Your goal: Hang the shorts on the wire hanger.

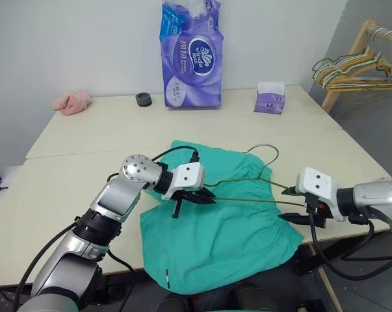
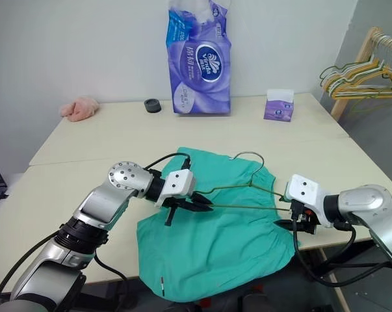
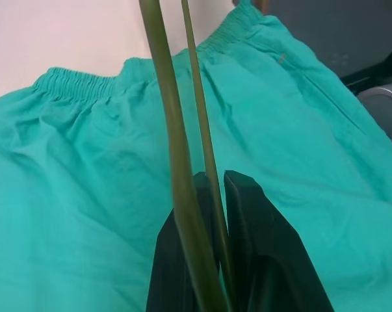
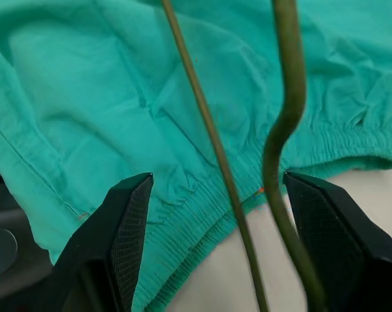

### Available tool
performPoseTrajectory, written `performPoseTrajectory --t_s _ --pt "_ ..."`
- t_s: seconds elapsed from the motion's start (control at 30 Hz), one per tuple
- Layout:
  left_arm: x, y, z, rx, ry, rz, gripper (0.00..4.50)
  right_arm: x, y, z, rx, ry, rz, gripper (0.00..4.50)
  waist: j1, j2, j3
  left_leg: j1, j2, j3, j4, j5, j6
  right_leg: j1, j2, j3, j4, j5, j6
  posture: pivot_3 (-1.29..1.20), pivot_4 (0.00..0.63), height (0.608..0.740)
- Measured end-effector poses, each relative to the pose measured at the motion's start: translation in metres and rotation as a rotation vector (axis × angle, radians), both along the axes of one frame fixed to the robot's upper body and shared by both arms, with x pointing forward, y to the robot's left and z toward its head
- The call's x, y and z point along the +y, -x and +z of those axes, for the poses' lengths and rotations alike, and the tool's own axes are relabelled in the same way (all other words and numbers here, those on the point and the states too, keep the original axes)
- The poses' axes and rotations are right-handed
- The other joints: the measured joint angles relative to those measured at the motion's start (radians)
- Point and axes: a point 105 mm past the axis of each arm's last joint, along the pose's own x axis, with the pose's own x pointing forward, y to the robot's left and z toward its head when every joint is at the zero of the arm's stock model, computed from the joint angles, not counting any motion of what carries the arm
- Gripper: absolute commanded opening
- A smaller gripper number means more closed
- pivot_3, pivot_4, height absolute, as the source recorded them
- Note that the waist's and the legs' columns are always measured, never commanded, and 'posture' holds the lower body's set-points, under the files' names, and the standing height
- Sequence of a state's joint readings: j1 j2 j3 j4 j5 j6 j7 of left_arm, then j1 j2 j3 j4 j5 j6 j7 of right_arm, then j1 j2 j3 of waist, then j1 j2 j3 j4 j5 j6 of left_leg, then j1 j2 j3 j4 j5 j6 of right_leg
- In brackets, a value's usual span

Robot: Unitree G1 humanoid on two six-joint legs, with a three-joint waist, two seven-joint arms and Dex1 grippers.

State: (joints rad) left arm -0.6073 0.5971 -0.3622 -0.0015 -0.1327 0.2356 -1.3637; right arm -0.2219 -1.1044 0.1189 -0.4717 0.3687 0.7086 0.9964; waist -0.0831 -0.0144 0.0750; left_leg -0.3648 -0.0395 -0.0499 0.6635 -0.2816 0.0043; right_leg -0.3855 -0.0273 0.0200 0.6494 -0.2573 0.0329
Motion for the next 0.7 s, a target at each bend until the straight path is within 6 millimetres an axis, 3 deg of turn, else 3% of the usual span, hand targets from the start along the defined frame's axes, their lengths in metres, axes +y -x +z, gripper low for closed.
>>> performPoseTrajectory --t_s 0.1,0.3,0.47,0.7 --pt "-0.001 0.003 -0.002 0.004 -0.004 -0.009 0.0 0.002 0.002 -0.004 0.031 0.011 0.025 2.23 0.0 0.0 0.0 0.0 0.0 0.0 0.0 0.0 0.0 0.0 0.0 0.0 0.0 0.0 0.0 -0.16 0.057 0.74" --pt "-0.001 0.005 -0.002 0.001 -0.013 -0.018 0.0 0.004 0.006 -0.006 0.069 0.014 0.058 0.06 0.001 0.0 0.0 0.0 0.0 0.0 0.0 0.0 0.0 0.0 0.0 0.0 0.0 0.0 0.0 -0.16 0.059 0.74" --pt "0.0 0.007 -0.005 0.009 -0.03 -0.033 0.0 0.006 0.014 -0.009 0.105 0.02 0.09 0.03 0.001 0.0 0.0 0.0 0.0 0.0 0.0 0.0 0.0 0.0 0.0 -0.001 0.0 0.0 0.0 -0.16 0.055 0.74" --pt "-0.001 0.011 -0.008 0.072 -0.009 -0.024 2.16 0.006 0.02 -0.015 0.138 0.021 0.095 0.0 0.001 0.0 0.0 0.0 0.0 -0.001 0.0 0.0 0.0 0.0 0.0 -0.001 0.0 0.0 0.0 -0.16 0.047 0.74"
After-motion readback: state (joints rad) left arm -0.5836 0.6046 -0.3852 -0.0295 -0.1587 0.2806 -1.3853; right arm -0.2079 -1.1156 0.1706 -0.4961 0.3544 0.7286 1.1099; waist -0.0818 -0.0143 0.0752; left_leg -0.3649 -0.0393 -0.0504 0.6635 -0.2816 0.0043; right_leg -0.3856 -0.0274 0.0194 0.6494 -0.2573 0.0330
